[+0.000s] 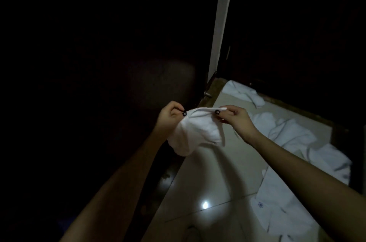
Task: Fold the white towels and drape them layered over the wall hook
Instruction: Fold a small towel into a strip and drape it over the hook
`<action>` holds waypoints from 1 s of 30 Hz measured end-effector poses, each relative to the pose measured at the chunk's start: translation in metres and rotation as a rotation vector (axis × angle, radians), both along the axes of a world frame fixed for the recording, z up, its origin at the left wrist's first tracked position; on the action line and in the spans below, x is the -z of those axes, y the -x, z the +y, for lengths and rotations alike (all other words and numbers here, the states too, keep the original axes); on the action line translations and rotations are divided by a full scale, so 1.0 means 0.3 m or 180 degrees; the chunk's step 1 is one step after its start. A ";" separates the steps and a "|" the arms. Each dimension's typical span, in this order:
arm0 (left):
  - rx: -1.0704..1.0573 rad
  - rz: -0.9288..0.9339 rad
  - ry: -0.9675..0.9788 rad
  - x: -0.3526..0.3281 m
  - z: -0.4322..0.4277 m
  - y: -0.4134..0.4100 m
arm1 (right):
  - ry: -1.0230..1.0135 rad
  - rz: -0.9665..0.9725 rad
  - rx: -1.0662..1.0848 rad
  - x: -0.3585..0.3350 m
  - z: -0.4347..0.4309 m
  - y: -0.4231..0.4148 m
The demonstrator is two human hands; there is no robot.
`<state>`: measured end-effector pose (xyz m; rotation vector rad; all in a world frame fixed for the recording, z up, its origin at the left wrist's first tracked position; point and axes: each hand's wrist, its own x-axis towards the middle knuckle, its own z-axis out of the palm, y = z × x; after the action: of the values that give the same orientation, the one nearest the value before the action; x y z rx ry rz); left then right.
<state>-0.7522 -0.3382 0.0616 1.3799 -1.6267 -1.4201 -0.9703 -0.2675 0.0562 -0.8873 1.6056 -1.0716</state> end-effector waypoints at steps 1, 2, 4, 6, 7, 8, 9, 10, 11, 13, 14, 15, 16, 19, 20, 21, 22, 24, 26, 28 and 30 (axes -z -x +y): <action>0.0072 0.0066 0.0007 -0.135 -0.004 0.005 | 0.0080 0.0086 0.0031 -0.124 -0.006 0.010; 0.0150 0.0106 0.0056 -0.276 -0.010 0.009 | 0.0162 0.0193 0.0054 -0.250 -0.016 0.019; 0.0302 0.0124 0.0240 -0.554 -0.027 0.019 | 0.0348 0.0429 0.0041 -0.497 -0.037 0.038; 0.0514 0.0126 0.0389 -0.810 -0.040 0.024 | 0.0556 0.0616 -0.0005 -0.730 -0.060 0.058; 0.0613 0.0088 0.0449 -0.928 -0.045 0.025 | 0.0658 0.0657 -0.0033 -0.843 -0.072 0.065; 0.0697 0.0029 0.0512 -1.037 -0.048 0.024 | 0.0768 0.0687 -0.0058 -0.955 -0.086 0.071; 0.0758 -0.0019 0.0579 -1.140 -0.052 0.021 | 0.0888 0.0739 -0.0107 -1.068 -0.101 0.079; 0.0792 -0.0036 0.0645 -1.240 -0.056 0.020 | 0.1006 0.0820 -0.0168 -1.182 -0.116 0.084; 0.0791 -0.0019 0.0692 -1.331 -0.058 0.016 | 0.1121 0.0919 -0.0227 -1.291 -0.130 0.086; 0.0709 0.0119 0.0722 -1.495 -0.056 0.007 | 0.1362 0.1091 -0.0288 -1.494 -0.154 0.077; 0.0640 0.0217 0.0710 -1.566 -0.051 0.003 | 0.1470 0.1148 -0.0295 -1.587 -0.160 0.065; 0.0558 0.0291 0.0702 -1.630 -0.044 0.000 | 0.1551 0.1179 -0.0305 -1.669 -0.162 0.052; 0.0473 0.0326 0.0729 -1.688 -0.037 -0.001 | 0.1606 0.1205 -0.0321 -1.745 -0.163 0.037; 0.0300 0.0160 0.0970 -1.826 -0.017 0.001 | 0.1787 0.1305 -0.0430 -1.933 -0.153 -0.008; 0.0245 0.0059 0.1057 -1.864 -0.012 0.001 | 0.1829 0.1319 -0.0450 -1.987 -0.148 -0.023; 0.0198 -0.0048 0.1142 -1.897 -0.007 -0.003 | 0.1863 0.1342 -0.0452 -2.031 -0.141 -0.036; 0.0171 -0.0130 0.1228 -1.927 -0.001 -0.009 | 0.1911 0.1383 -0.0434 -2.068 -0.134 -0.047; 0.0219 -0.0052 0.1371 -1.976 0.017 -0.033 | 0.2050 0.1460 -0.0329 -2.123 -0.118 -0.063; 0.0243 0.0138 0.1507 -2.011 0.040 -0.067 | 0.2199 0.1472 -0.0157 -2.147 -0.105 -0.069; 0.0192 -0.0021 0.1725 -2.025 0.070 -0.108 | 0.2299 0.1529 -0.0018 -2.144 -0.083 -0.083; 0.0164 -0.0385 0.1992 -2.024 0.112 -0.142 | 0.2422 0.1502 0.0078 -2.131 -0.051 -0.107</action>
<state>-0.7094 -0.3048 0.6687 1.0681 -1.9687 -0.7498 -0.9382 -0.2829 0.6955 -1.7267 1.5763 -1.6172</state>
